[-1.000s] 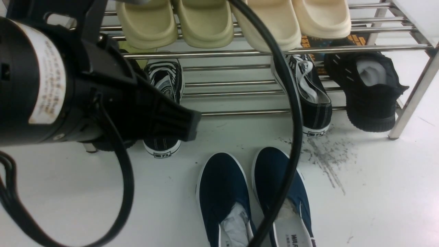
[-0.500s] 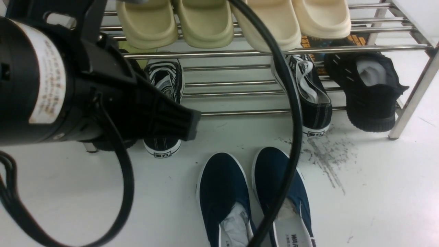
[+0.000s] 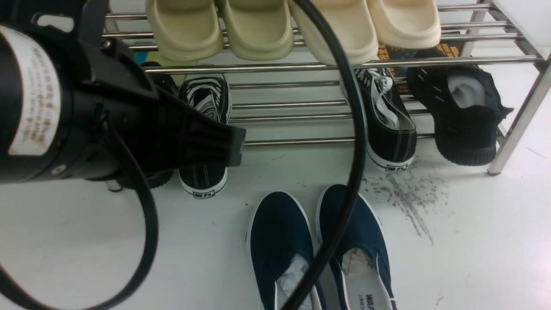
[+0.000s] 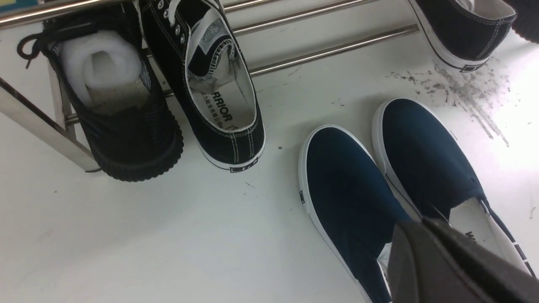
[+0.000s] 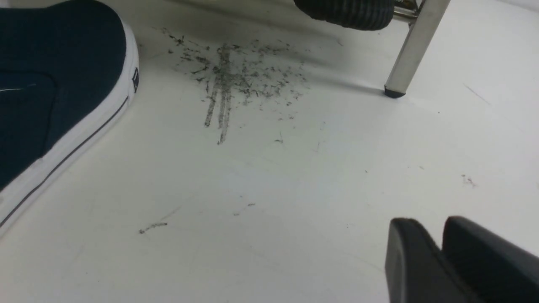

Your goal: Take the shoes off the shelf with your hand on the white table.

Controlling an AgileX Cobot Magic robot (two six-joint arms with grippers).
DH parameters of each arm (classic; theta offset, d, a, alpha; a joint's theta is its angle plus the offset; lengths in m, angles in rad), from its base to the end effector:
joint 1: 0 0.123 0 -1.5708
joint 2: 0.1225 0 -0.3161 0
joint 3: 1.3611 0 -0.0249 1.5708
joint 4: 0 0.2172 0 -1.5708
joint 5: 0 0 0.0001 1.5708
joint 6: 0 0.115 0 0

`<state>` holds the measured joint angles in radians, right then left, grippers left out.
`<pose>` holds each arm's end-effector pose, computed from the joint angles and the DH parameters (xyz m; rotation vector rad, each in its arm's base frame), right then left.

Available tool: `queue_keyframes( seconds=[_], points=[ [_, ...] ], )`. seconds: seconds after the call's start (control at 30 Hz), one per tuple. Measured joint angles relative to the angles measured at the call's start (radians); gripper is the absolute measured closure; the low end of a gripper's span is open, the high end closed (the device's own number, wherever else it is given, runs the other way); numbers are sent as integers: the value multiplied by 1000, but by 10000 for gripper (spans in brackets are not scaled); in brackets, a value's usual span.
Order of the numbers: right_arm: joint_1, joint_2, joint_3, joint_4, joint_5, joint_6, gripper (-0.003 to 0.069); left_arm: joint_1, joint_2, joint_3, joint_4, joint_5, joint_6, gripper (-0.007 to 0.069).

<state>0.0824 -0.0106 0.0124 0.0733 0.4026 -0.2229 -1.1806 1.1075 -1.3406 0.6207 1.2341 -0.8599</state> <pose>0.0091 0.0041 0.1658 -0.2433 1.8712 -0.0229 0.1179 -0.1207 0.4410 0.3667 2.2282 -0.2557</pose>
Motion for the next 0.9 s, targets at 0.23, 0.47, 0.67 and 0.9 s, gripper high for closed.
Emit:
queue_keyframes(
  seconds=[0.23, 0.47, 0.67, 0.9],
  points=[
    [0, 0, 0, 0, 0, 0, 515, 0, -1, 0, -3, 0, 0, 595],
    [0, 0, 0, 0, 0, 61, 510, 0, -1, 0, -3, 0, 0, 592],
    [0, 0, 0, 0, 0, 124, 505, 0, -1, 0, -4, 0, 0, 589],
    [0, 0, 0, 0, -1, 130, 502, 0, -6, 0, -45, 0, 78, 589]
  ],
)
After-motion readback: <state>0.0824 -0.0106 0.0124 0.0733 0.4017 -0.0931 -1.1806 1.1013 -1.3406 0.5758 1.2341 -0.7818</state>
